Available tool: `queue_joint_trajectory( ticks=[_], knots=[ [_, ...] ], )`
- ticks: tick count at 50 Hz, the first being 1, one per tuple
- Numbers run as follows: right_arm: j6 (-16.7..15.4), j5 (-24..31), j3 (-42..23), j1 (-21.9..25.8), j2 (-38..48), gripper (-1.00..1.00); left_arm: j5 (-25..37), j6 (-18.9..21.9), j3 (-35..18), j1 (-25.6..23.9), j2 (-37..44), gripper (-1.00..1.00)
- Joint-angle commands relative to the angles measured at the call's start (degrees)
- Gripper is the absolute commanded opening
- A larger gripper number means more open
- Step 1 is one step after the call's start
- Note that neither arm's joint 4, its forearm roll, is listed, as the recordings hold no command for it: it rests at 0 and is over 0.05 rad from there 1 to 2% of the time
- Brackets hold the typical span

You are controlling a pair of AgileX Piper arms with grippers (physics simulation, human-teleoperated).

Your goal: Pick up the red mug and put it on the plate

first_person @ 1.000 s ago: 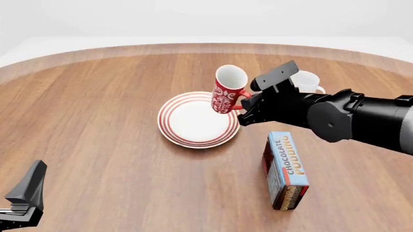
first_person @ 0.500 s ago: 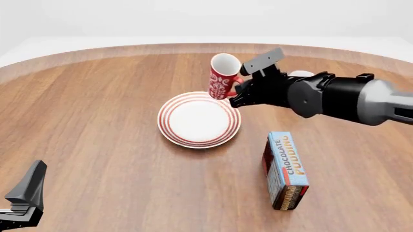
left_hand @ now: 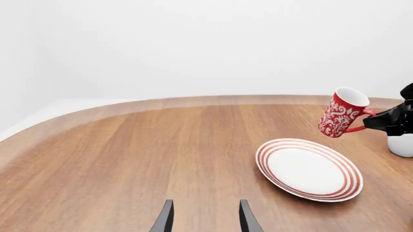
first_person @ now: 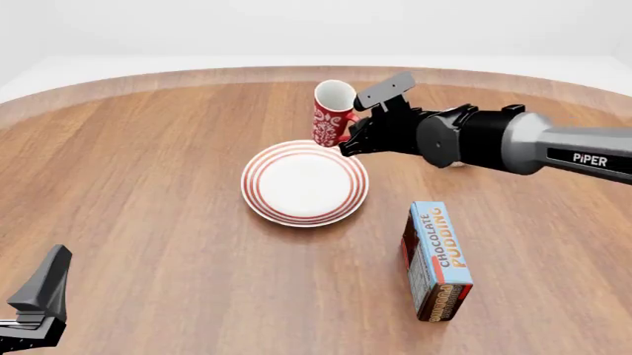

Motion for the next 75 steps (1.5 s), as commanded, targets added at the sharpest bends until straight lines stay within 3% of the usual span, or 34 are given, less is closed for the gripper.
queue_joint_trajectory(
  ticks=[1, 64, 75],
  knots=[
    [0.49, 0.21, -3.51, 0.07, 3.37, -1.00, 0.00, 0.00, 0.00, 0.00, 0.00, 1.00],
    [1.70, 1.29, -15.10, 1.66, 18.04, -1.00, 0.00, 0.00, 0.00, 0.00, 0.00, 1.00],
    [1.88, 0.87, -14.07, 1.62, 18.46, -1.00, 0.00, 0.00, 0.00, 0.00, 0.00, 1.00]
  ],
)
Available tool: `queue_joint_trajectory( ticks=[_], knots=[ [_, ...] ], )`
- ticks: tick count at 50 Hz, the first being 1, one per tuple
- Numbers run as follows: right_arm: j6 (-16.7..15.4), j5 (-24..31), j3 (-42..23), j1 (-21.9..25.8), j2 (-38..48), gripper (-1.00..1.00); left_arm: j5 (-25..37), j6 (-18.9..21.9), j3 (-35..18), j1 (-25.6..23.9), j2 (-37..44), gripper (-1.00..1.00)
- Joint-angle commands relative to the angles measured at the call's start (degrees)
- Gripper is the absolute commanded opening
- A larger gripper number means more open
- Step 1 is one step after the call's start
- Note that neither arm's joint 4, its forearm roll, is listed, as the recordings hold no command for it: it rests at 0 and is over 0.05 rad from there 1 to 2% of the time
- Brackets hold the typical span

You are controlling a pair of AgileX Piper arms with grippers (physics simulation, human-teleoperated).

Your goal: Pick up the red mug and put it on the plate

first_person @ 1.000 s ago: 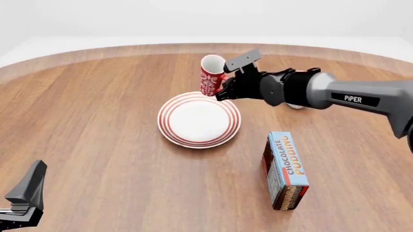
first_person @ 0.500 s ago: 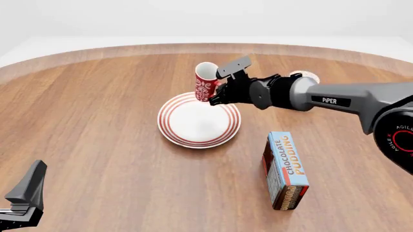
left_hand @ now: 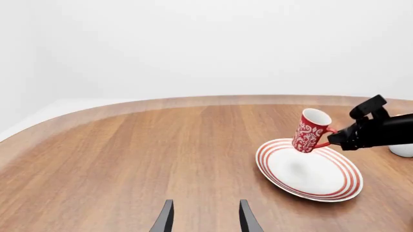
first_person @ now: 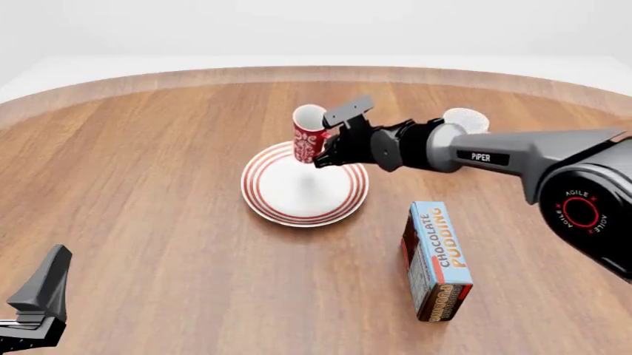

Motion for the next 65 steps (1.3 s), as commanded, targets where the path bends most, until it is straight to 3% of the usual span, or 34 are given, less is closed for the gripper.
queue_joint_trajectory(
  ticks=[1, 51, 52, 54, 65],
  knots=[
    [0.55, -0.36, 0.26, 0.07, 0.65, -1.00, 0.00, 0.00, 0.00, 0.00, 0.00, 1.00],
    [0.67, -0.79, 1.30, 0.65, 1.34, -1.00, 0.00, 0.00, 0.00, 0.00, 0.00, 1.00],
    [2.63, 0.45, 0.38, 1.06, 2.17, 1.00, 0.00, 0.00, 0.00, 0.00, 0.00, 1.00],
    [0.80, -0.58, 0.76, 0.18, 1.76, 1.00, 0.00, 0.00, 0.00, 0.00, 0.00, 1.00],
    [1.47, -0.60, 0.82, 0.14, 1.93, 1.00, 0.00, 0.00, 0.00, 0.00, 0.00, 1.00]
  ],
)
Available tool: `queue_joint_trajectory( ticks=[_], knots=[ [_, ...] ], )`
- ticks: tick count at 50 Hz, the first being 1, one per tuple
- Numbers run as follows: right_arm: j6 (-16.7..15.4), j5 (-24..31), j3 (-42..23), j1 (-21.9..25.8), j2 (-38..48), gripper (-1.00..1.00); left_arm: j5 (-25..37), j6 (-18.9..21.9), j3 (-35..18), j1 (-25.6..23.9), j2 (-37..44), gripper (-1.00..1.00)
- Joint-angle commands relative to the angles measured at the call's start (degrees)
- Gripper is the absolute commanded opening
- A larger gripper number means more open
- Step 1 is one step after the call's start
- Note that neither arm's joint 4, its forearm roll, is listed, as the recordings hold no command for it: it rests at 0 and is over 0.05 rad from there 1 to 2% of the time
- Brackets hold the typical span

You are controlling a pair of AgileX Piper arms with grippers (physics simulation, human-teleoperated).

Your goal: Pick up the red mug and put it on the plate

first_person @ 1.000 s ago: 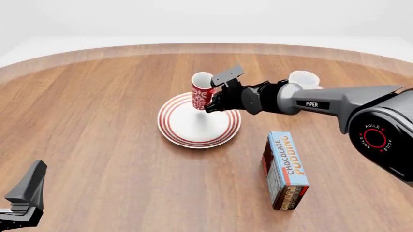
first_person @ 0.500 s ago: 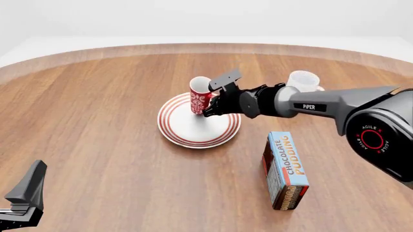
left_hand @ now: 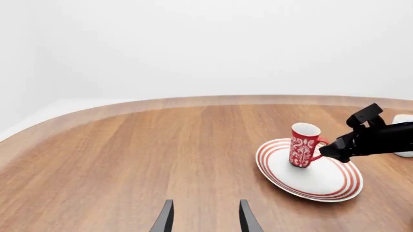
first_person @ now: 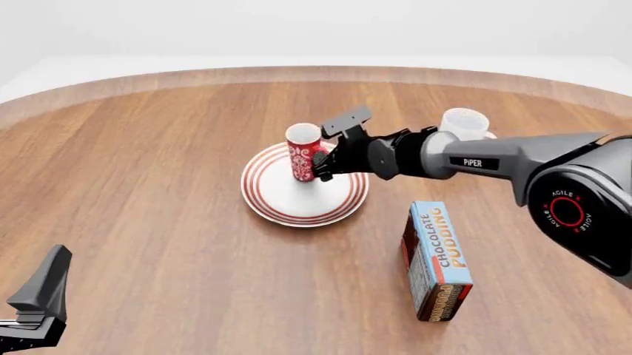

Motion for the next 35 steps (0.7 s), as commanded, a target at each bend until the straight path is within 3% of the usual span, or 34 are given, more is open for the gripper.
queue_joint_trajectory(
  ticks=[1, 20, 35],
  knots=[
    [0.55, -0.04, 0.03, -0.04, 0.13, 1.00, 0.00, 0.00, 0.00, 0.00, 0.00, 1.00],
    [1.16, -0.69, 2.25, 0.16, -2.25, 1.00, 0.00, 0.00, 0.00, 0.00, 0.00, 1.00],
    [1.38, -2.58, 7.59, 0.11, -8.10, 1.00, 0.00, 0.00, 0.00, 0.00, 0.00, 1.00]
  ],
)
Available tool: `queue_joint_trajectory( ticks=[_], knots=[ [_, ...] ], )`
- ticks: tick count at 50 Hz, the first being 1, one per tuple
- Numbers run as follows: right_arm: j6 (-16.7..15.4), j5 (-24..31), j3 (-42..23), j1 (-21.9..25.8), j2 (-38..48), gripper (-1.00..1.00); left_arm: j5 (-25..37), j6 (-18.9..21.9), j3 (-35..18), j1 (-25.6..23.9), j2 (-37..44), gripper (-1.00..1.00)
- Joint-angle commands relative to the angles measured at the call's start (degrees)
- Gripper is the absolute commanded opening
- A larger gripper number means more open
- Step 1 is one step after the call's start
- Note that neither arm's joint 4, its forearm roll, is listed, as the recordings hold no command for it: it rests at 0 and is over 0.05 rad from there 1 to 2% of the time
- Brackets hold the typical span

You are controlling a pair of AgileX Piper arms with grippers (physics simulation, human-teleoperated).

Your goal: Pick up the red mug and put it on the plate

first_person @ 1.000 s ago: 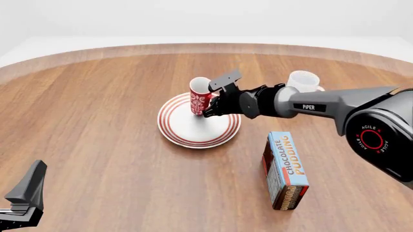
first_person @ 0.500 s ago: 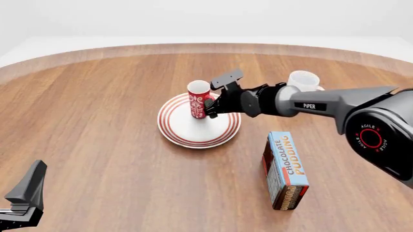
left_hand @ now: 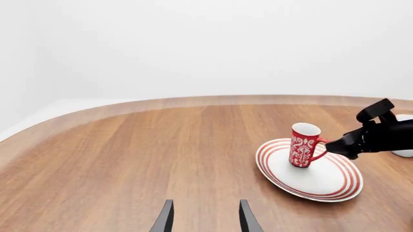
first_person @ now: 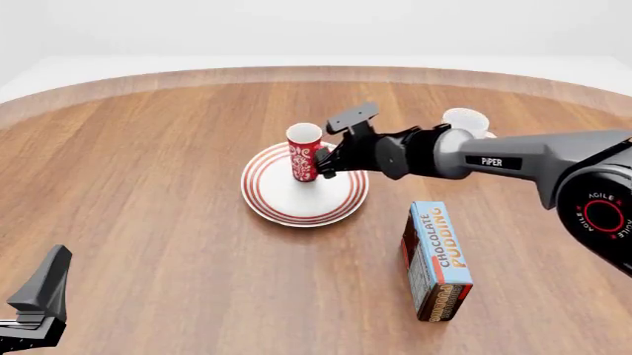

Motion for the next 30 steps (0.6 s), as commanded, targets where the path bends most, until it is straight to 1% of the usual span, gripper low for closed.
queue_joint_trajectory(
  ticks=[1, 9, 17, 22, 30],
  knots=[
    [0.32, -1.31, 3.59, -0.04, -3.95, 1.00, 0.00, 0.00, 0.00, 0.00, 0.00, 1.00],
    [0.18, -1.59, 6.06, -0.34, -7.47, 1.00, 0.00, 0.00, 0.00, 0.00, 0.00, 1.00],
    [-1.04, -0.70, 8.37, -0.43, -11.64, 1.00, 0.00, 0.00, 0.00, 0.00, 0.00, 1.00],
    [-0.74, -0.07, 9.33, -0.21, -13.87, 1.00, 0.00, 0.00, 0.00, 0.00, 0.00, 1.00],
    [-1.29, -0.74, 12.22, -0.50, -17.93, 1.00, 0.00, 0.00, 0.00, 0.00, 0.00, 1.00]
  ],
)
